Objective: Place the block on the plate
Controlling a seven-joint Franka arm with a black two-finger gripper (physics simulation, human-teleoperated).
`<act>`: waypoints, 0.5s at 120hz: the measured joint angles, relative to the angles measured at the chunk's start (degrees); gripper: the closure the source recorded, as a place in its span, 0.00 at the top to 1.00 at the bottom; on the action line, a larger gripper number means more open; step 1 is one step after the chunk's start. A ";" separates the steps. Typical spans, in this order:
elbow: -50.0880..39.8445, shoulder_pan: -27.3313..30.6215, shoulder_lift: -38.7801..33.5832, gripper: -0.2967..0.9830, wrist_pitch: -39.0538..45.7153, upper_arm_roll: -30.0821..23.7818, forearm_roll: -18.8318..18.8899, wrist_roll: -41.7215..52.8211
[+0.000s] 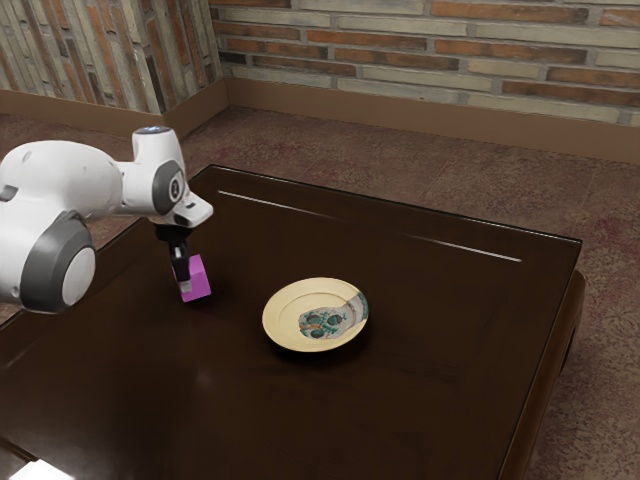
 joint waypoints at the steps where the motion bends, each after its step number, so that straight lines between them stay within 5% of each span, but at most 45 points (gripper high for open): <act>1: 0.00 0.04 0.03 0.61 0.01 0.00 0.00 0.03; 60: 0.64 0.18 -6.95 0.53 -1.36 0.16 0.87 0.93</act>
